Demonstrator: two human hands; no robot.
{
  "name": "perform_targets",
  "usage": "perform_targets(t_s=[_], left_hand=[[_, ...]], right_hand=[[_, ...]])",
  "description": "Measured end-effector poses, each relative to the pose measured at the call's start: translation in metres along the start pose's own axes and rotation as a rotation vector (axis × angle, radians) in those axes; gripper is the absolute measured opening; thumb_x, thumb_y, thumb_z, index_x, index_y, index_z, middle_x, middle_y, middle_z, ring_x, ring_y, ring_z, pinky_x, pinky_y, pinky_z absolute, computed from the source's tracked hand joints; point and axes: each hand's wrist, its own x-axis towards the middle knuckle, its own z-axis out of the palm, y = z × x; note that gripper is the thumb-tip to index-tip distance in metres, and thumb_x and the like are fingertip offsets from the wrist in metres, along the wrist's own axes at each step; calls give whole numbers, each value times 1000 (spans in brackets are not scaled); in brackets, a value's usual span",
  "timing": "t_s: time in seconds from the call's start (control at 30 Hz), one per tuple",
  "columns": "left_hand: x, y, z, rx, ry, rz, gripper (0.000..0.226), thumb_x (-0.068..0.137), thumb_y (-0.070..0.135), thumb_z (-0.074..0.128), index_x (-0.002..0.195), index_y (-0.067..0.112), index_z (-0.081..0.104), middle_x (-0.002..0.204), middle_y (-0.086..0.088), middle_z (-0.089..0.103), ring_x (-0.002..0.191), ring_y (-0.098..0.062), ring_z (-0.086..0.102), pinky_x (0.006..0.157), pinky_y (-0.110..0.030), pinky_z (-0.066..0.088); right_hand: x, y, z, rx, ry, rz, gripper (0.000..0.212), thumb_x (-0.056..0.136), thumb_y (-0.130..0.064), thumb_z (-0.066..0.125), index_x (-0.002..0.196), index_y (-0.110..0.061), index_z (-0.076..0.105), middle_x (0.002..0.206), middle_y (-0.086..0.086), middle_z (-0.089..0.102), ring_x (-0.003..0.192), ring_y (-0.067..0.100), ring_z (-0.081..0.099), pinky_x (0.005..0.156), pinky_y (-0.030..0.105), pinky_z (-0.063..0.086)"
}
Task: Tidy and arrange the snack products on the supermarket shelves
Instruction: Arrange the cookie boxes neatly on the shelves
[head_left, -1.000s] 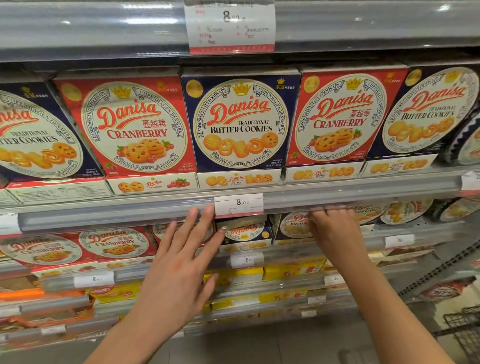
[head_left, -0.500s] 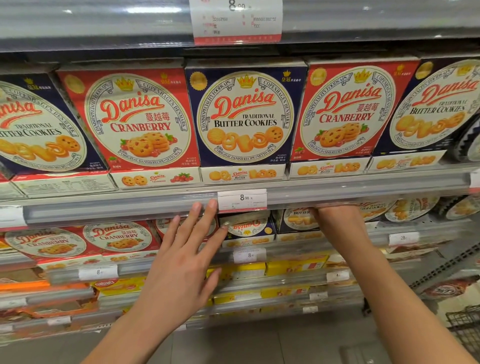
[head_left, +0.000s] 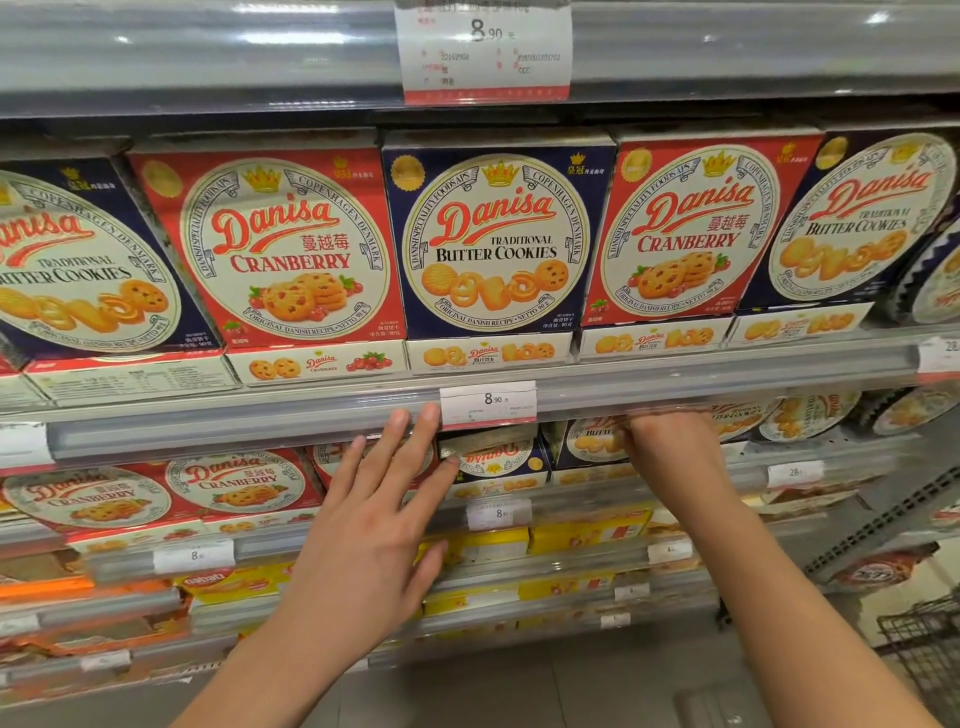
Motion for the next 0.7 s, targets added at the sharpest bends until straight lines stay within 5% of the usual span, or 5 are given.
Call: perform_targets(t_s=[0.17,0.3,0.53,0.7], left_hand=[[0,-3,2,6,7,21,76,73,38,81,142,18,56,169,-12,10,155,-34,12,115,-62,32],[-1,-1,0,28,24,26,71,76,41,78,140,19,58,167,-15,15,154,-37,14,115,-62,31],[-10,11,1,-202,84,75,56,88,45,55,142,27,55,163,1,32,149,-23,32,117,-47,34],[-11,18,8,-313,0,67,68,85,54,51,149,31,43,151,12,48,134,-13,49,108,-33,43]], right_hand=[[-22,-1,8,92,251,11,27,76,-9,85,97,-6,69,82,16,69,75,36,65,79,52,52],[-41,7,7,144,396,-70,38,84,1,73,121,-1,65,109,20,62,96,39,55,86,51,45],[-83,8,-9,281,272,-84,60,67,-1,89,124,0,67,111,17,62,99,36,59,85,44,48],[-100,-34,-30,446,268,-184,58,69,-12,86,123,-2,68,116,14,67,101,28,63,85,39,56]])
